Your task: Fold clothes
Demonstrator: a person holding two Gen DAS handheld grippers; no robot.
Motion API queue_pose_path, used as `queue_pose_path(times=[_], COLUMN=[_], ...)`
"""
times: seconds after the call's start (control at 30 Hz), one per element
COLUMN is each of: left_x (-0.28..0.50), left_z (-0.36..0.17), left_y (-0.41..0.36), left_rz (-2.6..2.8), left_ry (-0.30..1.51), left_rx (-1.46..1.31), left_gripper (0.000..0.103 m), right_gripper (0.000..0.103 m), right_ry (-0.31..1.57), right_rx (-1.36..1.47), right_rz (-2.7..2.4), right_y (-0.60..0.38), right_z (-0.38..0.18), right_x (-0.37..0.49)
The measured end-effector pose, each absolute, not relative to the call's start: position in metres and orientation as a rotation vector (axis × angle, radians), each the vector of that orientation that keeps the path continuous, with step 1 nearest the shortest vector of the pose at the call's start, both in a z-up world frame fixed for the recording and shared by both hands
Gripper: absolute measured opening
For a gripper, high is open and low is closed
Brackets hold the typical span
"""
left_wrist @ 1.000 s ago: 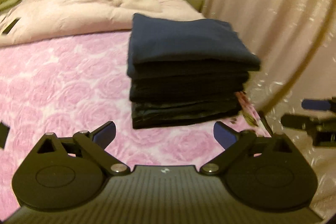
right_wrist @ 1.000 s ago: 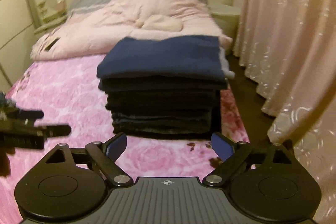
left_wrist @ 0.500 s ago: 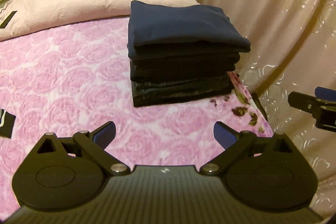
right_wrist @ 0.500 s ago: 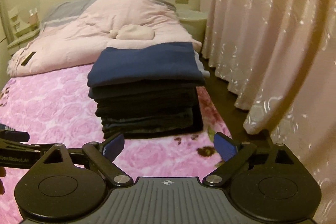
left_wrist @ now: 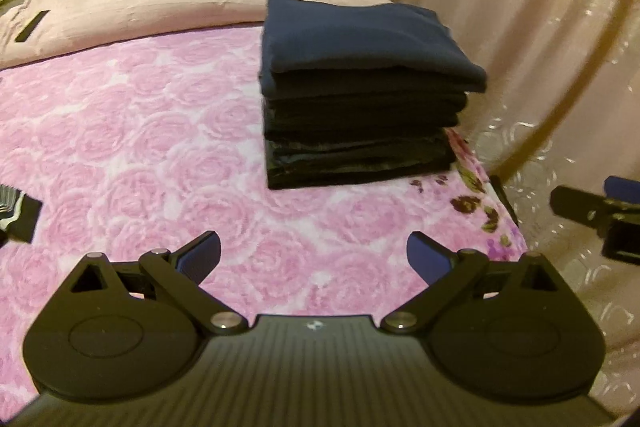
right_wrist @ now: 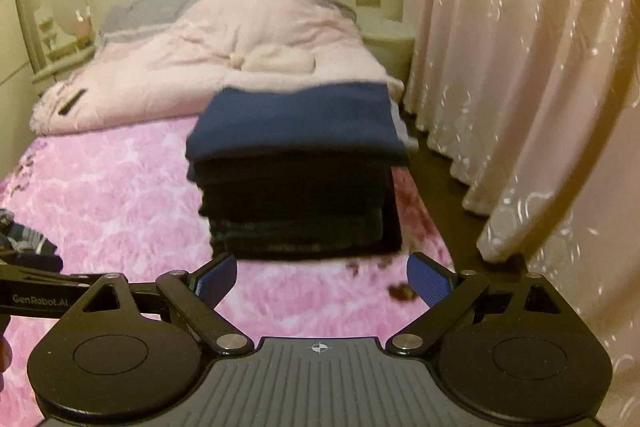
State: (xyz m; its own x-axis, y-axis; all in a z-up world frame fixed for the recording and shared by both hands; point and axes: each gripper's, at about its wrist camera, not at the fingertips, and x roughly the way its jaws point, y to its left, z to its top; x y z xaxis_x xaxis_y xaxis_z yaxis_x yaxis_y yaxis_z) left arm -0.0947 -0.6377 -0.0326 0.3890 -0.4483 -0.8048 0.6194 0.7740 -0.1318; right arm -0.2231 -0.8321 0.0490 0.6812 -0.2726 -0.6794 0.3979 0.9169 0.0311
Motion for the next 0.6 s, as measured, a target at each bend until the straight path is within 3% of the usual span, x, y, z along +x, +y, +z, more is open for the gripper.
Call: queue_pose_path(times=[0.6], left_x=[-0.098], left_z=[-0.006], left_y=[-0.671], left_rz=[-0.640], left_ry=[0.922], left_rx=[0.240], left_gripper=[0.100], right_gripper=[0.094], right_ry=[0.718], right_rx=[0.209], right_rz=[-0.362], right_y=[-0.868], right_z=[0.059], right_x=[-0.222])
